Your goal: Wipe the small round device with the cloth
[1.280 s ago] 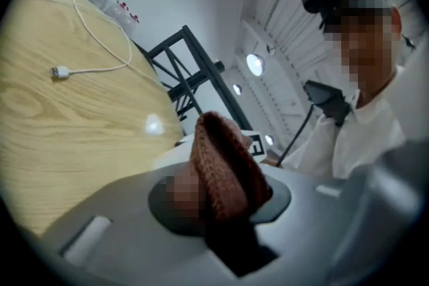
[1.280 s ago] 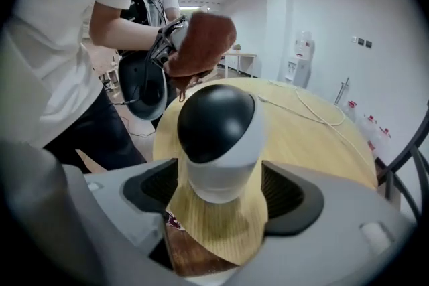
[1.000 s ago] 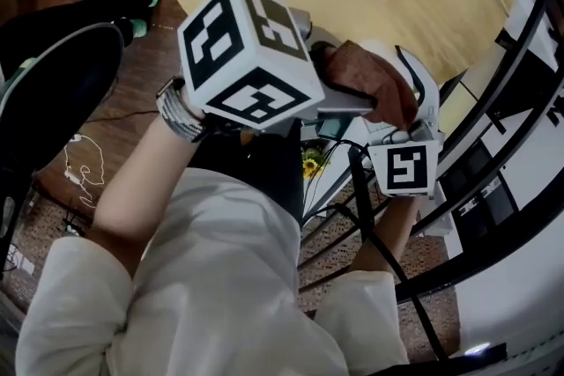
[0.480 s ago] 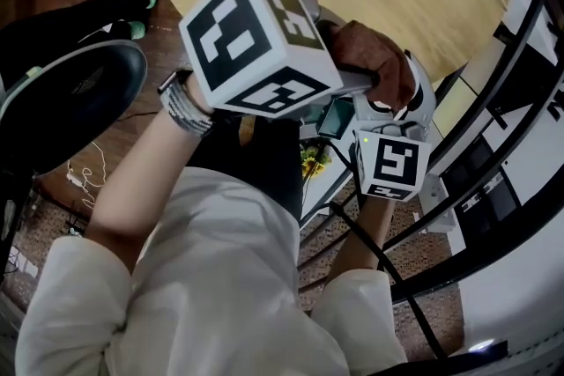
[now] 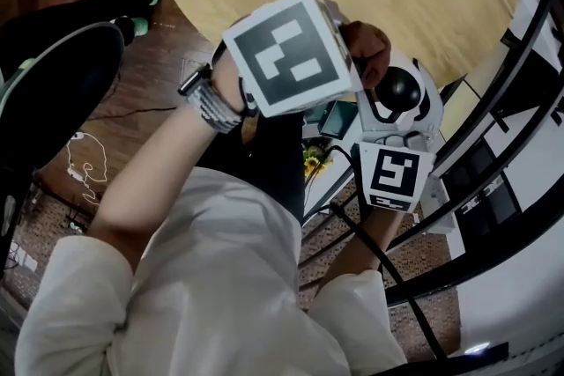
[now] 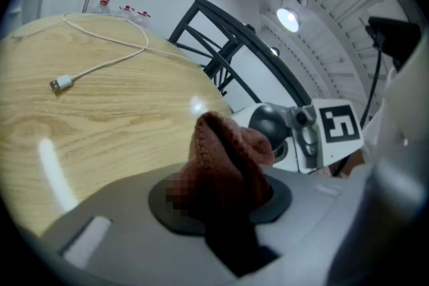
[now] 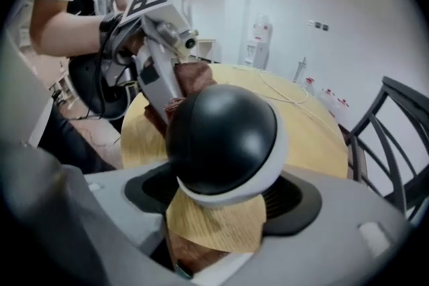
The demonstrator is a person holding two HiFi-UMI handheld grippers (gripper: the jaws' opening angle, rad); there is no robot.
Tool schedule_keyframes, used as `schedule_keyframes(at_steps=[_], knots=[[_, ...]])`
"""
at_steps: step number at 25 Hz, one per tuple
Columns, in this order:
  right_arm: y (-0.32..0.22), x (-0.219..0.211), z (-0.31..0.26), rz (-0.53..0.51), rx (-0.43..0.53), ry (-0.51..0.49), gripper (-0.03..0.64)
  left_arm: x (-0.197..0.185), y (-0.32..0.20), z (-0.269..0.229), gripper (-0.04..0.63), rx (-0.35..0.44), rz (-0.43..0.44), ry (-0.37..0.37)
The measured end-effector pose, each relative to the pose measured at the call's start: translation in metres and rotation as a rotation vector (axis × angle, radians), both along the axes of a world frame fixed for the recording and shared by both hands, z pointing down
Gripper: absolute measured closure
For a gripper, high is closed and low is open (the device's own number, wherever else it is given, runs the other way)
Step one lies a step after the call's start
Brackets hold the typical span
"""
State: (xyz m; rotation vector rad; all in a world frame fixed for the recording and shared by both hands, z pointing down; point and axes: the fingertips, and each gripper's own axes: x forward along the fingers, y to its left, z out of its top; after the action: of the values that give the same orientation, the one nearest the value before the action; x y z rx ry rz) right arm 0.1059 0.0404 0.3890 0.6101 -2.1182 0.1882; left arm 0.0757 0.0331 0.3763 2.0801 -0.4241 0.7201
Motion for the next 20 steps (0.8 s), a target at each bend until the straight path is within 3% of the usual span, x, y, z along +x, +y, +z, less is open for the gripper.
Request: schedule_keyframes(at_steps=[4,7,9,11,15,18,20], knots=[[0.009,0.005,-0.004,-0.217,-0.025,-0.002,0.238,-0.004,-0.001,0.009,0.471,0.027,0.038,-0.098],[0.007,0.009,-0.006,-0.382,0.023,0.05,0.236,-0.003,0.0,0.017,0.471,0.037,0.069,-0.149],[0.004,0.006,-0.006,-0.48,0.063,0.08,0.236,0.002,0.004,0.024,0.471,0.023,0.097,-0.154],[0.005,0.003,-0.006,-0.551,0.041,0.089,0.236,0.003,0.004,0.028,0.471,0.015,0.112,-0.157],[0.007,0.0,-0.006,-0.628,-0.005,0.076,0.238,0.008,0.005,0.027,0.471,0.029,0.121,-0.159],[0.009,-0.006,-0.005,-0.627,-0.022,0.036,0.249,-0.011,0.007,0.029,0.471,0.023,0.084,-0.194],[0.008,-0.005,-0.005,-0.595,-0.025,0.008,0.25,-0.024,0.008,0.021,0.471,0.007,0.041,-0.147]])
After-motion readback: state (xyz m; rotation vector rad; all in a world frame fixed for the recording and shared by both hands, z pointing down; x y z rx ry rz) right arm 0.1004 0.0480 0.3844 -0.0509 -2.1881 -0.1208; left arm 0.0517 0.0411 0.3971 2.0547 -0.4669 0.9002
